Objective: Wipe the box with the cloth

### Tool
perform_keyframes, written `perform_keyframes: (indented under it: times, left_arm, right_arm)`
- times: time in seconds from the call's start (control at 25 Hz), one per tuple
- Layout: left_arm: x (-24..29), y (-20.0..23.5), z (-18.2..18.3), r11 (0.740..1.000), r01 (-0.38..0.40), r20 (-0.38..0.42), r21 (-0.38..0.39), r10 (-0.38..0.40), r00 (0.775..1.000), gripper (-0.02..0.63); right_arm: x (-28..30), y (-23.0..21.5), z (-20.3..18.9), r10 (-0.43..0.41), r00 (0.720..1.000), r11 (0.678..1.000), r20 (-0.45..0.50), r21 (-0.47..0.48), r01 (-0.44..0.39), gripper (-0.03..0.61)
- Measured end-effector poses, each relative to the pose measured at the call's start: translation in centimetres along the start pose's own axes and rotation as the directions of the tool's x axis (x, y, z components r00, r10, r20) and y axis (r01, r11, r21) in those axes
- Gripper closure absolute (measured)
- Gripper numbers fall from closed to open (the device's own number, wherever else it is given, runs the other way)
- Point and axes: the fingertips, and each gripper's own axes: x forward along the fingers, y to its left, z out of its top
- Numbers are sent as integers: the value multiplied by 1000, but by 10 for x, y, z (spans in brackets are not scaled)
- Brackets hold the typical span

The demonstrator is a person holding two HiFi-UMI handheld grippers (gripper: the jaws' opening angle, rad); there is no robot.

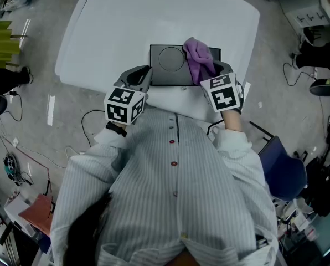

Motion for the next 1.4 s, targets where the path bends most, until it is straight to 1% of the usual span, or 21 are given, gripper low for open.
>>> perform_keyframes:
  times: [0.12, 0.2, 0.36, 0.56, 0.64, 0.72, 0.76, 0.84, 0.92, 1.08, 1.16, 1.2, 1.28, 1.4]
  left_arm:
    - [0, 0, 0, 1000, -2, -1, -1, 2, 1000, 600]
    - [0, 0, 0, 1000, -4, -2, -4, 4, 1000, 600]
    - [1, -1, 2, 1000, -4, -1, -5, 4, 1000, 600]
    - [2, -4, 2, 1000, -9, 4, -6, 9, 1000, 600]
    - [3, -5, 2, 1000, -6, 7, -10, 6, 1000, 600]
    - [3, -7, 3, 1000, -2, 11, -19, 2, 1000, 600]
    - [3, -7, 3, 1000, -1, 13, -24, 1, 1000, 600]
    - [2, -7, 3, 999, 0, 18, -32, 1, 1000, 600]
    - [0, -5, 2, 999, -1, 22, -35, 1, 1000, 600]
    - [-1, -1, 2, 999, 5, 28, -40, -4, 1000, 600]
    - [-2, 0, 1, 999, 8, 33, -42, -6, 999, 600]
    - [-2, 0, 1, 999, 10, 34, -43, -9, 999, 600]
    - [-2, 1, 0, 999, 14, 35, -45, -13, 999, 600]
    - [-3, 2, 0, 998, 15, 39, -56, -13, 999, 600]
  right_arm:
    - [-5, -16, -9, -49, 998, 998, -27, -28, 49, 520]
    - [-9, -25, -14, -65, 997, 997, -39, -33, 63, 520]
    - [-20, -38, -20, -56, 998, 998, -40, 21, 56, 520]
    - [-20, -39, -21, -34, 999, 998, -17, 50, 35, 520]
    - [-20, -34, -18, 7, 1000, 998, -3, 58, -7, 520]
    - [-23, -19, -9, 90, 995, 994, 41, 55, -92, 520]
    - [-26, -9, -1, 141, 988, 988, 69, 56, -145, 520]
    - [-34, 17, 17, 243, 962, 966, 126, 55, -252, 518]
    - [-40, 47, 37, 332, 928, 939, 170, 36, -343, 518]
    - [-44, 105, 68, 467, 858, 880, 213, -20, -474, 518]
    - [-39, 130, 73, 512, 834, 854, 206, -20, -520, 519]
    - [-34, 139, 73, 525, 829, 846, 194, -8, -534, 518]
    - [-20, 150, 68, 533, 830, 839, 164, 27, -544, 518]
    - [1, 155, 60, 515, 844, 848, 147, 57, -527, 518]
